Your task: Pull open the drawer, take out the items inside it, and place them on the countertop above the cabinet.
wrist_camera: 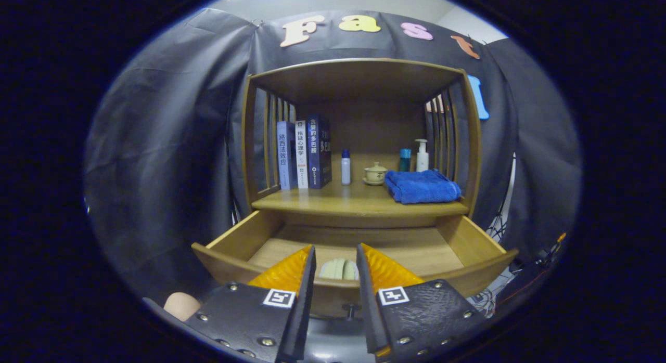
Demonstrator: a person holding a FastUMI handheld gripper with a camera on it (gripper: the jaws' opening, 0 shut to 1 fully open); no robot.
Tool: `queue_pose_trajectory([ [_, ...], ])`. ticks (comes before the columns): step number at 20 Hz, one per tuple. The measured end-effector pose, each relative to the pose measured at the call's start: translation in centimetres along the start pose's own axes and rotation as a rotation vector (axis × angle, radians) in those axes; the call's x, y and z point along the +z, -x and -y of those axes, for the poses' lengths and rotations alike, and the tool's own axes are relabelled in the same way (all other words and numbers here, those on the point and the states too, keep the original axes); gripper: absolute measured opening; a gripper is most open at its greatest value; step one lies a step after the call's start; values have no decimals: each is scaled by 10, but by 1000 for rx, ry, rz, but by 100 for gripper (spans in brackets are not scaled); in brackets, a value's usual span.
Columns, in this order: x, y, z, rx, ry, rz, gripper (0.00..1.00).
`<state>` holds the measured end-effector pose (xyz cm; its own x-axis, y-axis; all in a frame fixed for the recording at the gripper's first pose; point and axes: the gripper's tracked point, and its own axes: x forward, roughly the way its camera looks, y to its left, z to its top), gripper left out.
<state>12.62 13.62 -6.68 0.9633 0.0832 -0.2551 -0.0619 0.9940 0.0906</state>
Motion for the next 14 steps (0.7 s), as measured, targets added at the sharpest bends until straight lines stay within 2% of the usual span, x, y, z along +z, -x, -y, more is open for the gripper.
queue_pose_trajectory([
  [5,0,-59,13,-3,-43,-118,44],
  [10,-33,-102,17,-10,-108,-321,44],
  [14,-61,-116,9,3,-86,-444,44],
])
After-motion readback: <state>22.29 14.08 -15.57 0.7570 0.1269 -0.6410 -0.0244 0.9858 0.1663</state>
